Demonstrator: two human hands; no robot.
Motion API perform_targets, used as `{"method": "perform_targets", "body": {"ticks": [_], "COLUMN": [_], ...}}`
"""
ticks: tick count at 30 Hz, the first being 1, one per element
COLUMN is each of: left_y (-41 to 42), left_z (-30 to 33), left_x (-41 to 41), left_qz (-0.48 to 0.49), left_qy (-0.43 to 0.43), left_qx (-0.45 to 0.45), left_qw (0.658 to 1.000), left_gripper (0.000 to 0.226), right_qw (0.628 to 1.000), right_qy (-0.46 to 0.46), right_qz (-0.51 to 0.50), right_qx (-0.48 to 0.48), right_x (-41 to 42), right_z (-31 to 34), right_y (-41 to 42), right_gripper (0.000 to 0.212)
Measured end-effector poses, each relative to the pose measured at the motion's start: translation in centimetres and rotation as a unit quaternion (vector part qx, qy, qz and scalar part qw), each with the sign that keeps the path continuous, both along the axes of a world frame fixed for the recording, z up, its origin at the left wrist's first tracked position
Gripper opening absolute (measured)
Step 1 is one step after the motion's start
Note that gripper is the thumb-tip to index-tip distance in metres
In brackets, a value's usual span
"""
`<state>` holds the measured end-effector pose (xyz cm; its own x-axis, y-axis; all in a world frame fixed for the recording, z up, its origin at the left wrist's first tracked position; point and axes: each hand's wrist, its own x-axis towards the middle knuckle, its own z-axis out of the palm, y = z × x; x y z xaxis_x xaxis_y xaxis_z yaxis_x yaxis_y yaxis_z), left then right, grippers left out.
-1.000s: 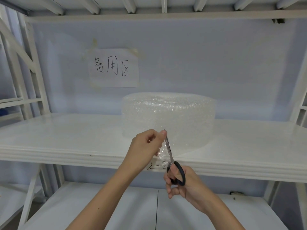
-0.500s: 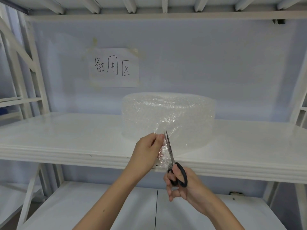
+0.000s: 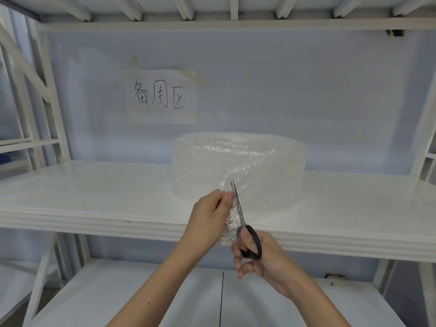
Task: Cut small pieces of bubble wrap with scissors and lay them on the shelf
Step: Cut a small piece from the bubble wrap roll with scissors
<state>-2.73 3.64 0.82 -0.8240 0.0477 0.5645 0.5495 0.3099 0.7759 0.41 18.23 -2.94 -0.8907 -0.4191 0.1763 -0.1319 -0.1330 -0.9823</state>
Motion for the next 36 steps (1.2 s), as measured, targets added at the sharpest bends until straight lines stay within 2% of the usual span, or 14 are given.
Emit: {"method": "perform_targets", "body": {"ticks": [6, 10, 14, 18, 22, 26, 30, 36], "left_y": [-0.1, -0.3, -0.4, -0.4, -0.5, -0.6, -0.7, -0.8], "left_z": [0.2, 0.3, 0.2, -0.3, -0.6, -0.5, -0.8, -1.0], "left_x": [0.4, 0.4, 0.4, 0.5, 0.5, 0.4, 0.6, 0.6], "left_qz": [-0.014, -0.019, -0.025, -0.039, -0.038, -0.042, -0.057, -0.058], "left_qy": [-0.005, -0.013, -0.016, -0.023, -0.023, -0.027, -0.047, -0.049], "left_qx": [-0.005, 0.000, -0.006, -0.024, -0.035, -0.035, -0.034, -0.025], "left_qw": [1.000, 1.000, 1.000, 0.999, 0.998, 0.998, 0.997, 0.997], "left_gripper": [0.039, 0.038, 0.037, 0.035, 0.036, 0.034, 0.032, 0.035], "right_qw": [1.000, 1.000, 1.000, 1.000, 1.000, 1.000, 0.999, 0.998], "right_qy": [-0.008, 0.004, 0.006, -0.005, 0.011, 0.003, -0.021, -0.025], "right_qz": [-0.020, -0.017, -0.003, -0.023, -0.026, -0.027, -0.030, -0.042], "right_qx": [-0.009, 0.000, -0.003, -0.018, -0.003, 0.008, 0.014, 0.041], "right_x": [0.0, -0.3, -0.3, -0.5, -0.4, -0.3, -0.2, -0.2], "right_z": [0.9, 0.8, 0.5, 0.9, 1.4, 1.7, 2.3, 2.7], "right_y": [-0.1, -0.1, -0.2, -0.4, -0.5, -0.3, 0.1, 0.4], "right_gripper": [0.039, 0.041, 0.048, 0.067, 0.051, 0.057, 0.047, 0.043]}}
